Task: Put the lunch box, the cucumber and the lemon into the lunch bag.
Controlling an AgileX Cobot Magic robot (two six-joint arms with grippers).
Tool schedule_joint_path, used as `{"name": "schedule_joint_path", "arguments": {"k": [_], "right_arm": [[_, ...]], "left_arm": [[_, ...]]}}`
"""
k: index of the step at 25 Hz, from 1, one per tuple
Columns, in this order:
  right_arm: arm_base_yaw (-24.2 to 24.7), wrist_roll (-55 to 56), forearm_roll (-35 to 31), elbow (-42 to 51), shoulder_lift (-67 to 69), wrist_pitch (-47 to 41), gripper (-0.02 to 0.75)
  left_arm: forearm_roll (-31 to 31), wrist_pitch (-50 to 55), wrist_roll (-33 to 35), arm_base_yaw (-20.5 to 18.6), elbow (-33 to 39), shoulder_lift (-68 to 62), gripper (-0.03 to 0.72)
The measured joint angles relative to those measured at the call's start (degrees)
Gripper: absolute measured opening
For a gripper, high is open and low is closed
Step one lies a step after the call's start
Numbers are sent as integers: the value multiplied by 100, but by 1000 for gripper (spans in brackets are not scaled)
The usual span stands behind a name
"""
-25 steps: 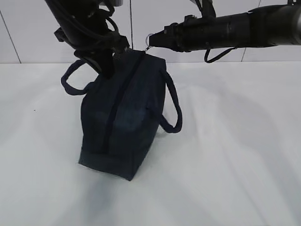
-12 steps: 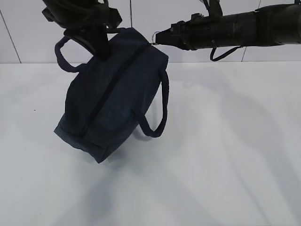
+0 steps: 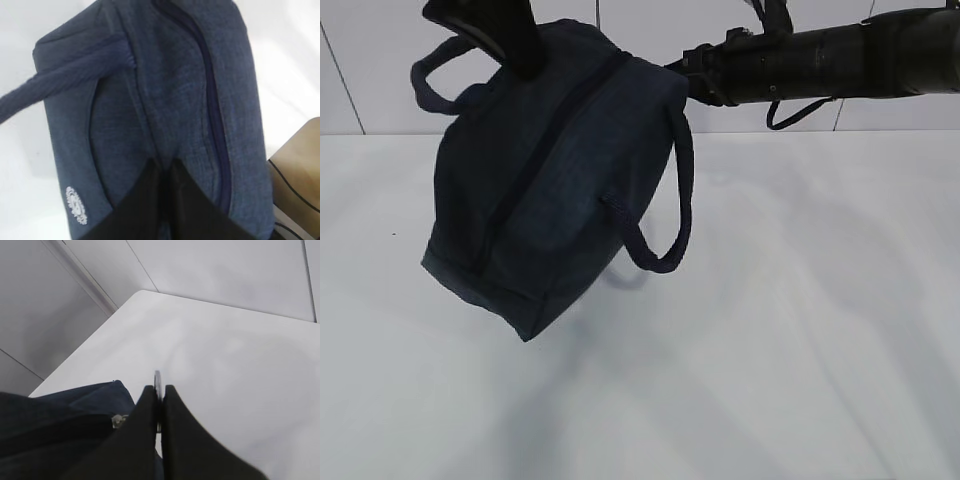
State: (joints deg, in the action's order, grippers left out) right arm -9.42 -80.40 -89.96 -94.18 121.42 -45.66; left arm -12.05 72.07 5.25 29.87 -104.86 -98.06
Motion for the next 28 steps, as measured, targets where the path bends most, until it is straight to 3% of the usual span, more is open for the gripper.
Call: {"name": "schedule_joint_path", "arguments": {"k": [14, 21, 23, 28], "right_arm": [[0, 61, 115, -21, 0, -356, 1], [35, 61, -160, -21, 12, -439, 10], [38, 61, -271, -21, 23, -439, 62], [47, 61, -481, -21, 23, -467, 312]], "left_arm": [[-4, 21, 0, 0, 0, 289, -6], [-11, 57, 0, 0, 0, 127, -6], [-11, 57, 0, 0, 0, 10, -6], [-11, 70, 0, 0, 0, -166, -6]]}}
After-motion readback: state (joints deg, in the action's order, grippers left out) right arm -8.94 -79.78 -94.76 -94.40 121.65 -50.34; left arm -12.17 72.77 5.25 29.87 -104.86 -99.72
